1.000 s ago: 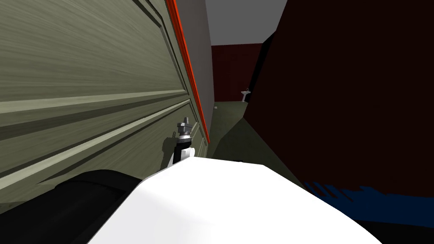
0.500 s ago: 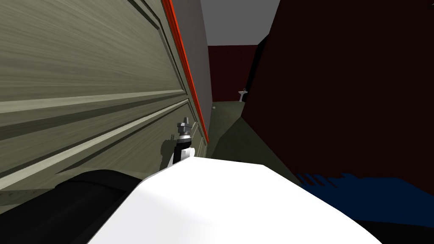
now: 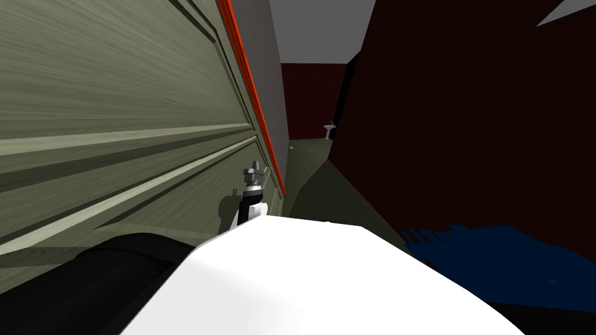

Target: Push the door open

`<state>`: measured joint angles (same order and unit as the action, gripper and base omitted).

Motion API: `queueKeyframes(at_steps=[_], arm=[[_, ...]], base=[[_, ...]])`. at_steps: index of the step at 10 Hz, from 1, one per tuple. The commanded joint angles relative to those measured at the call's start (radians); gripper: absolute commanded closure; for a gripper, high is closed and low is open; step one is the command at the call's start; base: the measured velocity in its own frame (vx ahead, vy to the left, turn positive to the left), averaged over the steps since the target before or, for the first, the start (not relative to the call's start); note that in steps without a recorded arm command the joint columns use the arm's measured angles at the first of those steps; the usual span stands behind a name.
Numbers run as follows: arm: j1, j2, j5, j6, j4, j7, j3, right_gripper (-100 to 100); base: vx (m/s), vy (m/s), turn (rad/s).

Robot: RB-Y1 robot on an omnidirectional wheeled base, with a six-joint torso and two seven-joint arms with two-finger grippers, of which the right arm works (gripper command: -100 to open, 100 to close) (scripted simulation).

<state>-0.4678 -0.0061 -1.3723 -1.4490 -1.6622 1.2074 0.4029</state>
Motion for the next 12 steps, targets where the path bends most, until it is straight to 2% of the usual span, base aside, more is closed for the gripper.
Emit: queueKeyframes(at_steps=[1, 5, 6, 7, 8, 10, 12], arm=[[-0.007, 0.016, -0.019, -0.028, 0.002, 0.015, 0.014, -100], [-0.008, 0.033, -0.036, -0.054, 0.009, 0.032, 0.020, -100], [0.009, 0.019, -0.029, -0.039, 0.020, 0.021, -0.007, -100], [0.010, -0.005, -0.027, -0.039, 0.013, 0.031, -0.001, -100], [0.009, -0.014, -0.025, -0.037, 0.009, 0.036, 0.002, -100], [0.008, -0.023, -0.020, -0.033, -0.002, 0.047, 0.008, -100], [0.007, -0.017, -0.015, -0.029, -0.012, 0.058, 0.015, -100]], base=[[-0.054, -0.010, -0.067], [-0.030, -0.004, -0.037], [-0.009, 0.001, -0.006], [-0.028, 0.122, 0.013], [-0.049, 0.163, -0.017], [-0.057, 0.187, -0.006], [-0.070, 0.201, -0.002]])
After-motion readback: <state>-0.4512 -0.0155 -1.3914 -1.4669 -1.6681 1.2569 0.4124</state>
